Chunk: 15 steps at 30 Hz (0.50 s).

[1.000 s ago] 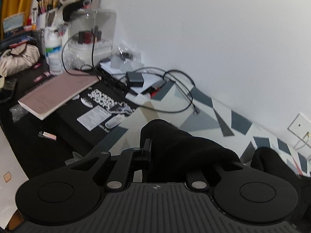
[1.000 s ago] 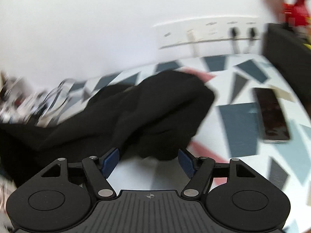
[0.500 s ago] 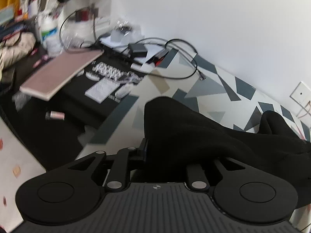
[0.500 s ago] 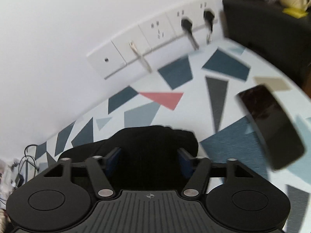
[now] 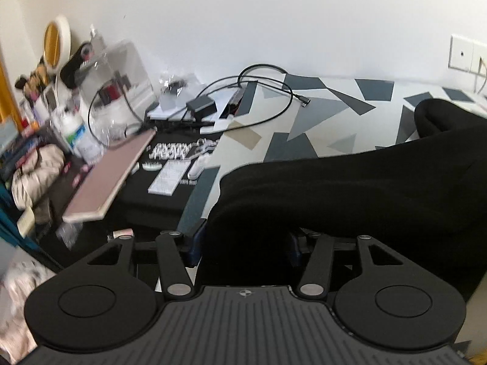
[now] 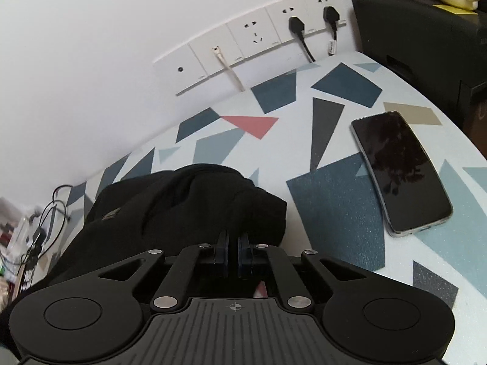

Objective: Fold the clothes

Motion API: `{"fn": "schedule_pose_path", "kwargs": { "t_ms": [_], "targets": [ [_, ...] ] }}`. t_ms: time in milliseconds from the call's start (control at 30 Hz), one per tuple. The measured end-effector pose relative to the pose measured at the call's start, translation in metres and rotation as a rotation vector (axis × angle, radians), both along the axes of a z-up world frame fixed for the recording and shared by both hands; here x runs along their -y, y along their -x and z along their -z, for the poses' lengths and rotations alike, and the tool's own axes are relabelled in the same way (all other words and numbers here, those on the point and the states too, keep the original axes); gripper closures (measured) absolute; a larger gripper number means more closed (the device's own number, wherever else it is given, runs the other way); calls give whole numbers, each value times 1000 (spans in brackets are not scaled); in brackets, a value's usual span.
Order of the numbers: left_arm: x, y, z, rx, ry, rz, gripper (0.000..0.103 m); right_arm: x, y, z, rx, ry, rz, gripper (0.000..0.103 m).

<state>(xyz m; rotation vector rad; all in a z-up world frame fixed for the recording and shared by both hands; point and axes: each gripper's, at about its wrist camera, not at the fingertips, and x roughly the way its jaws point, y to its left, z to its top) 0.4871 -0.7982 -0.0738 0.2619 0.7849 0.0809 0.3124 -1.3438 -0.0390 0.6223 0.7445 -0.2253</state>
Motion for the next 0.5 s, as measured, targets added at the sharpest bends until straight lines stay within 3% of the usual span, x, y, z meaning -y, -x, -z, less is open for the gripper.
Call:
{"fn": "schedule_pose_path", "kwargs": {
  "t_ms": [133,200,267,300,400,500],
  "targets": [
    [2,-16,14,-12,-66,25,47,-4,-10,-9,-26,51,-57,98],
    [0,-23,22,-28,-73,23,51,-4,-15,-12,-46,76,-85,95],
    [-6,-24,23,-23,-45,12,87,-2,-19,-19,-58,88,-91,82],
    [-9,-21,22,-14,-27,5,88,0,-20,-23,-53,91,-89,76],
    [-16,-15,17,16,18,-17,92,5,-28,-43,12,81,-86,73],
    [-18,-6,10,55,25,-42,95,1,-48,-55,56,40,-178,65]
  ]
}}
